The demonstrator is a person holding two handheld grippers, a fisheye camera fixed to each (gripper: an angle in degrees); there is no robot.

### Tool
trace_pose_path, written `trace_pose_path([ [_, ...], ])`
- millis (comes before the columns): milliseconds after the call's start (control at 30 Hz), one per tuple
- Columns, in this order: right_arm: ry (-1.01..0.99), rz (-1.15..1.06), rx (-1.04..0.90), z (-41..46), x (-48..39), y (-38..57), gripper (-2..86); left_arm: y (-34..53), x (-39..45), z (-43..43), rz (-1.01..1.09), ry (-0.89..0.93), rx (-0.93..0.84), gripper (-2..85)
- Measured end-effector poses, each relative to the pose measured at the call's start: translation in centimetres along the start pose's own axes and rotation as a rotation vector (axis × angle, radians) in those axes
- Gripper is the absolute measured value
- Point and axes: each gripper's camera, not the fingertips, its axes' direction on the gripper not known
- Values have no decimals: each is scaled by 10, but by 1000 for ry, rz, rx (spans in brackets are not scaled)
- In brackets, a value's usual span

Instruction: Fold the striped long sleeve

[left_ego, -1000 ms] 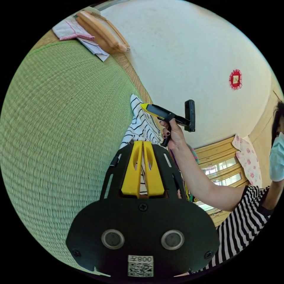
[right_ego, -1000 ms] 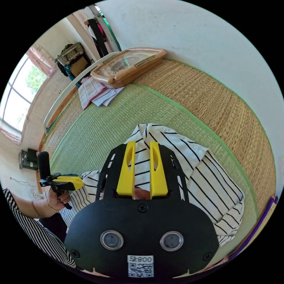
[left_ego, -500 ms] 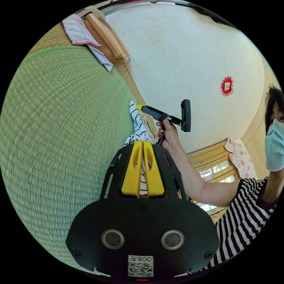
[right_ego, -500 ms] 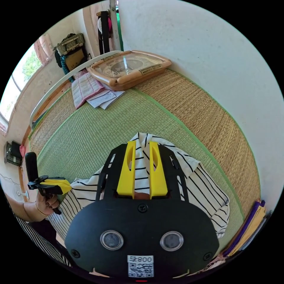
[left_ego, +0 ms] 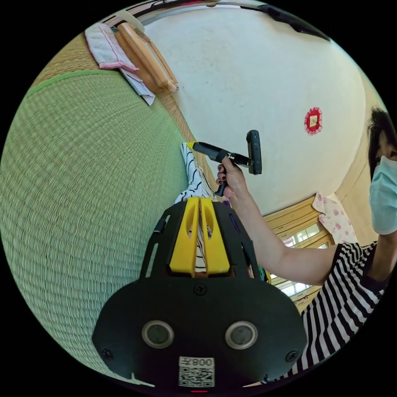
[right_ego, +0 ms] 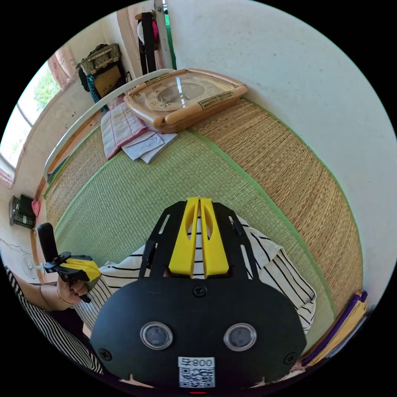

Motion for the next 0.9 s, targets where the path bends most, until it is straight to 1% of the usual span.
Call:
trace_pose_path([
  [67, -70, 8, 5, -5, 15, -9, -2, -2, -1, -1, 17, -18, 8, 0],
  [133, -95, 10, -22, 5, 24, -15, -3, -5, -3, -1, 32, -61, -1, 0],
  [233, -83, 29, -67, 25, 35, -17, -4, -7, -11, 0, 16, -67, -1, 1],
  [367, -75, 43, -10, 9, 51, -10, -1, -12, -11, -10, 51, -90, 57, 0],
  [433, -76, 45, 23, -4, 59, -2, 0, -18, -4, -15, 103, -111, 75, 0],
  [567, -67, 18, 81, -35, 64, 37, 1, -30, 4, 0, 168, -108, -1, 0],
  [633, -75, -7, 94, -40, 62, 57, 0, -39, 7, 16, 190, -196, -110, 0],
  [700, -62, -21, 68, -29, 61, 70, -1, -47, 3, 21, 163, -228, -161, 1],
  [767, -64, -19, -30, 7, 70, 75, -1, -54, -5, 18, 123, -236, -168, 1],
  [800, -68, -16, -29, 12, 73, 76, 0, -59, -11, 15, 97, -222, -171, 1],
  [833, -102, -10, 19, 8, 83, 80, 1, -63, -17, 12, 73, -203, -177, 1],
  [900, -149, 17, -21, 9, 98, 78, 3, -69, -22, 5, 58, -184, -171, 1],
])
